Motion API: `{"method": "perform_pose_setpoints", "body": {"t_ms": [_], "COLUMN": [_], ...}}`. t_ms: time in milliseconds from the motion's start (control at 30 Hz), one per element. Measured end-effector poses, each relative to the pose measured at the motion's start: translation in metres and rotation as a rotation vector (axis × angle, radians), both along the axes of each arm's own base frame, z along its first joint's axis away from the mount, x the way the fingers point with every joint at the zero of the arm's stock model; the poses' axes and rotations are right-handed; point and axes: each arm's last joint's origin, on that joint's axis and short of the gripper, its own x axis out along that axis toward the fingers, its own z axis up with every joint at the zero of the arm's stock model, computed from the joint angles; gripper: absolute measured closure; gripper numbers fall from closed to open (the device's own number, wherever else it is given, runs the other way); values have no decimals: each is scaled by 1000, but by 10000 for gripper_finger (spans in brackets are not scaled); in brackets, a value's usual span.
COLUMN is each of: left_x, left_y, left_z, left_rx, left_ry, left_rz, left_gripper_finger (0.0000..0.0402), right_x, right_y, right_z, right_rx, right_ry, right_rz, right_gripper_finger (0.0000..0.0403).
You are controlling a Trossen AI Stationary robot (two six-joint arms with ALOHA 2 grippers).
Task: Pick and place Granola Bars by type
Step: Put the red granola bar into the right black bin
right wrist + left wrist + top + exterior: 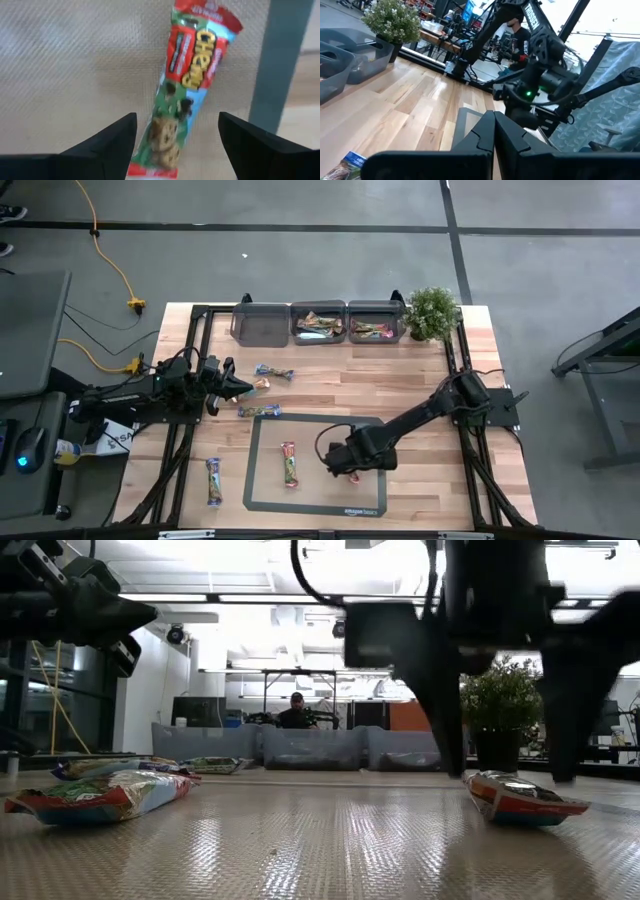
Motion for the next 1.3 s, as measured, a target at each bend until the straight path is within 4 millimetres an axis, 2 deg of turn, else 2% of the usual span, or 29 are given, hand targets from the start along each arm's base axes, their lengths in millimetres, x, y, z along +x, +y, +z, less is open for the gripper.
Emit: {"method": "perform_pose_setpoints", "body": {"t_ms": [100, 500, 733, 1033, 1167, 1300], "left_x": [0, 0, 0, 0, 0, 0], "left_y": [0, 0, 0, 0, 0, 0], "left_z": [0, 0, 0, 0, 0, 0], "left_rx": [0, 0, 0, 0, 0, 0], "left_ry": [0, 1, 0, 0, 0, 0], "left_rz": [0, 0, 0, -1, -1, -2], "left_gripper_finger": [401, 401, 401, 401, 401, 401], "right_x": [-1, 7, 6, 0, 0, -1], "right_y": [-3, -18, -20, -18, -18, -18], "right_z": [-7, -9, -10, -25, -26, -27], "right_rx": [12, -27, -32, 43, 42, 42], "right_ry": [3, -38, -25, -42, -36, -26], "right_rz": [-11, -19, -22, -39, -33, -28], "right_gripper_finger": [139, 140, 140, 140, 156, 191]}}
